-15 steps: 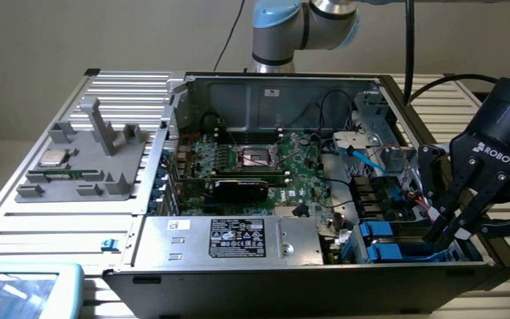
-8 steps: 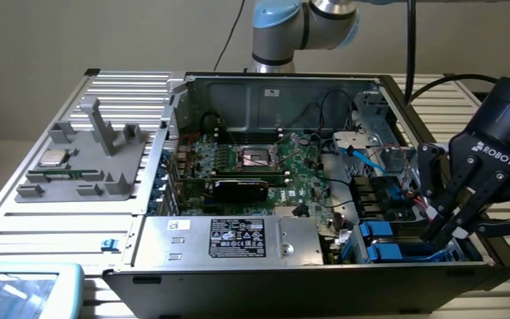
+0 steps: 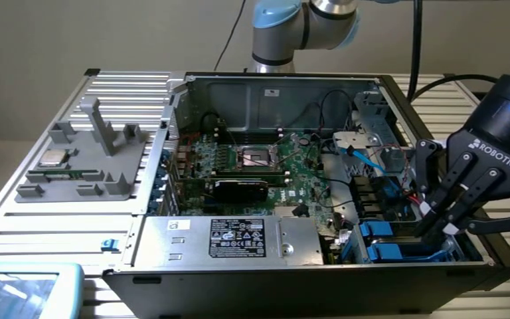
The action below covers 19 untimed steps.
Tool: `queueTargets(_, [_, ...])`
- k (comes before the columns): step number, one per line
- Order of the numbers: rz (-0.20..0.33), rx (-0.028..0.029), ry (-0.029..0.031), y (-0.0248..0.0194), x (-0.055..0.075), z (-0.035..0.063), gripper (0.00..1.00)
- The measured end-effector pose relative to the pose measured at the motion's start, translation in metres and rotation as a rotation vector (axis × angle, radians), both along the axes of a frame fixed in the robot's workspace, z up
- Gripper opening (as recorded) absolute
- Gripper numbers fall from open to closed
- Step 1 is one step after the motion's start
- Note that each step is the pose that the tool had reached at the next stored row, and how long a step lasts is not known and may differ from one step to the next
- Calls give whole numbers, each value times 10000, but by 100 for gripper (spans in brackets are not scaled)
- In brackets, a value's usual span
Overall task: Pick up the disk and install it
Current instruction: 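Insert the first disk wire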
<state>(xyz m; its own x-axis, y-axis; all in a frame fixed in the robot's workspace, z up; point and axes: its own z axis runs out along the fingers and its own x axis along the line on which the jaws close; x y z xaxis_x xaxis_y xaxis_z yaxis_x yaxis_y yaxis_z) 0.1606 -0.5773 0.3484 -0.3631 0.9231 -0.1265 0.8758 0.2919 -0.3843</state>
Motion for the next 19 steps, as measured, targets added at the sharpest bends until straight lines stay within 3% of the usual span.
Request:
queueTargets(1, [-105,0,50,0,0,-1,16])
queueTargets(6, [-206,1,61,0,0,-1,16])
queueTargets(12, [-820,33,120,0,0,-6,16])
queueTargets(14, [-1011,35,168,0,0,-9,16])
queueTargets(15, [-1070,33,219,0,0,-9,16])
queueTargets(19, [-1130,10,621,9,5,-10,16])
